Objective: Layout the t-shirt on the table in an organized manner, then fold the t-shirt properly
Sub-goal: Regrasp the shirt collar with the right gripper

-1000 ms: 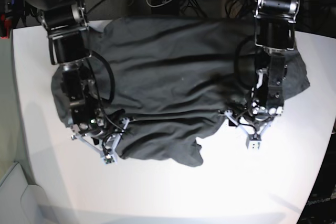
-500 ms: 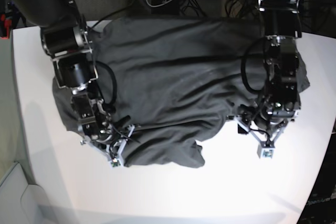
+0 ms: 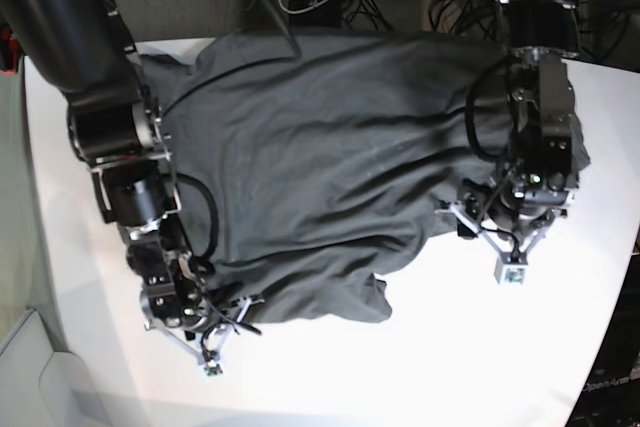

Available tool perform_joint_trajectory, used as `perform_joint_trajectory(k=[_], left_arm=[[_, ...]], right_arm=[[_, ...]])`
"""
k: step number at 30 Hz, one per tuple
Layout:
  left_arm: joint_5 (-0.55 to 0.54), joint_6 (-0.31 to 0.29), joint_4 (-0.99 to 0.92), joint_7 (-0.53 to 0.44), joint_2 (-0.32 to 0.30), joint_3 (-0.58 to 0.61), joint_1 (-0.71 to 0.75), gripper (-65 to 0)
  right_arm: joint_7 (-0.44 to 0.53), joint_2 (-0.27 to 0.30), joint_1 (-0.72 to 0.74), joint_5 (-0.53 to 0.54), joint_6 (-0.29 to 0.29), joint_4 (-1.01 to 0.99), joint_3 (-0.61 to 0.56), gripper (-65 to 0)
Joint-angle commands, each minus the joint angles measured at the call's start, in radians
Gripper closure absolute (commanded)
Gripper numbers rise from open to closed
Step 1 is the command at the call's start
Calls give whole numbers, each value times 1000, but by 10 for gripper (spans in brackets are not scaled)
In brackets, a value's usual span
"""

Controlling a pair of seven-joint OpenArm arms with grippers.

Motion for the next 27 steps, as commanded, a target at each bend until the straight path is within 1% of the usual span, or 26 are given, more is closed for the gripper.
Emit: perform_joint_trajectory(k=[1,5,7,10,13,17,20,27], left_arm=[[3,3,17,-15,-8,-4,-18,-308],[3,2,20,-15,-8,-4,14,-308],[3,2,21,-13,-8,-4,33,-308],[3,2,21,-15,-8,-13,68,-308],[3,2,21,-10,-8,-64,102,-308],[3,2,21,-9,-8,-97,151,-308],[3,2,21,-13,-8,-125,188,-308],[4,2,12,-12,-8,-123,229,-308]], right_arm=[[6,-29,20,1,0,38,-3,0],[-3,-84,-29,0,0,141,-5,0],[-27,-113,-49,0,0,171,-20,0],[-29,-151,-64,0,0,176,-60,0],[-18,-176,-104,0,0,176,-75,0],[43,-180,-147,-2,0,171,-75,0],[56,-180,-163,-2,-1,170,-75,0],[57,-174,-190,-2,-1,170,-75,0]])
